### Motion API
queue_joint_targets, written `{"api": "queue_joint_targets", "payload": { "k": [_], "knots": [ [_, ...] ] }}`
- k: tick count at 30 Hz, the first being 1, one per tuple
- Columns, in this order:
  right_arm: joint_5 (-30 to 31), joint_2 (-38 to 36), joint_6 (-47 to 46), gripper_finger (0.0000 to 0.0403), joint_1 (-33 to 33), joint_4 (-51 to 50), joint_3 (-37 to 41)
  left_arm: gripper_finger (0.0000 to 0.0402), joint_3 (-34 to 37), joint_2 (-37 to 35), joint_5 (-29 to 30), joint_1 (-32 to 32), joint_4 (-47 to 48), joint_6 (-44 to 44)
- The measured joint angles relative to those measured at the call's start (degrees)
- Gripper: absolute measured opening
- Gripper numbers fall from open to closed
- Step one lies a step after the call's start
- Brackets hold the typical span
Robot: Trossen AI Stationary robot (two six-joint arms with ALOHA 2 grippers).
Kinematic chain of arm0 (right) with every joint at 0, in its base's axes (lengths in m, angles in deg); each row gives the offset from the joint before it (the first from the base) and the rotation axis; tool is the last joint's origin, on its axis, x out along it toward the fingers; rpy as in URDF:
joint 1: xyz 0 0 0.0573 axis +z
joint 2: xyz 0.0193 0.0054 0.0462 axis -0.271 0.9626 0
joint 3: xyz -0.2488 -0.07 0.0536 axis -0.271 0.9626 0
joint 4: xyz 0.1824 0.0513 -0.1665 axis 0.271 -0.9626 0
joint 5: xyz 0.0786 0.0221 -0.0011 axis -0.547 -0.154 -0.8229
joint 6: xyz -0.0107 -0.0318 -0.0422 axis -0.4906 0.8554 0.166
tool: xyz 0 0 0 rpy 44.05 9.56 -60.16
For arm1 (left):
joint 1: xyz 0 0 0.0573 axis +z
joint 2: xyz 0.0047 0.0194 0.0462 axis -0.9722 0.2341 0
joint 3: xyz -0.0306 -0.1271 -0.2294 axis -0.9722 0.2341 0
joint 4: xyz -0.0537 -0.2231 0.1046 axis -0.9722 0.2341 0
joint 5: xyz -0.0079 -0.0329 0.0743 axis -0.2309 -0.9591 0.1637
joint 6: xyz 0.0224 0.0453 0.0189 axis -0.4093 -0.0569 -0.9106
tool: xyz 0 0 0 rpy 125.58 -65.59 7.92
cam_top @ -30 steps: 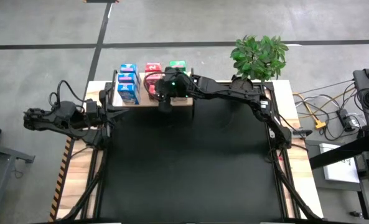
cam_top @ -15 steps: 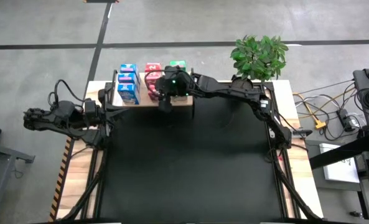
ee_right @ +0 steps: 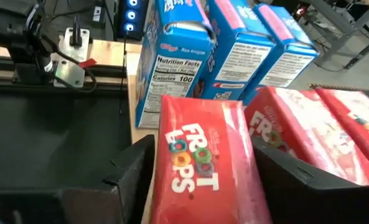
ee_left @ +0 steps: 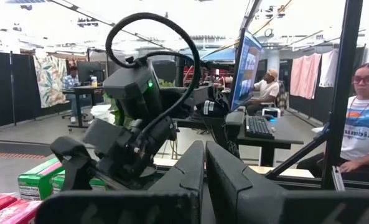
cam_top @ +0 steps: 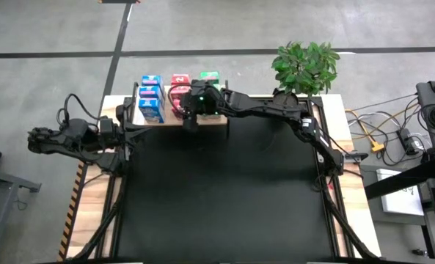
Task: Stack cereal on shelf
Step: Put the red cereal box on the shelf aligned with the other red cereal boxes
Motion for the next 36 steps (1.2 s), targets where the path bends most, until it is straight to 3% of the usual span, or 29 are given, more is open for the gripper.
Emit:
{"api": "queue_joint_targets", "payload": {
  "k": [9, 17, 23, 30, 36],
  "knots": [
    [0.0, 0.0, 0.4, 0.0261, -0.1, 0.4, 0.0, 0.0, 0.0, 0.0, 0.0, 0.0, 0.2, -0.4],
    [0.1, -2.4, 0.6, 0.0264, 0.6, -2.8, -3.8, 0.0, 2.1, 0.5, 0.1, 0.0, 0.3, 1.0],
    [0.1, -7.1, 2.9, 0.025, 3.4, -6.7, -5.2, 0.0, 4.3, 3.9, 0.6, 0.1, 0.3, 1.3],
    [0.9, -9.4, 4.3, 0.0214, 9.0, -11.8, -4.8, 0.0, 4.6, 14.3, 2.0, 0.1, -2.1, 3.4],
    [7.3, -10.6, 5.1, 0.017, 13.4, -18.1, -2.3, 0.0, 3.3, 21.3, 11.4, 0.2, -2.3, 3.8]
  ]
}}
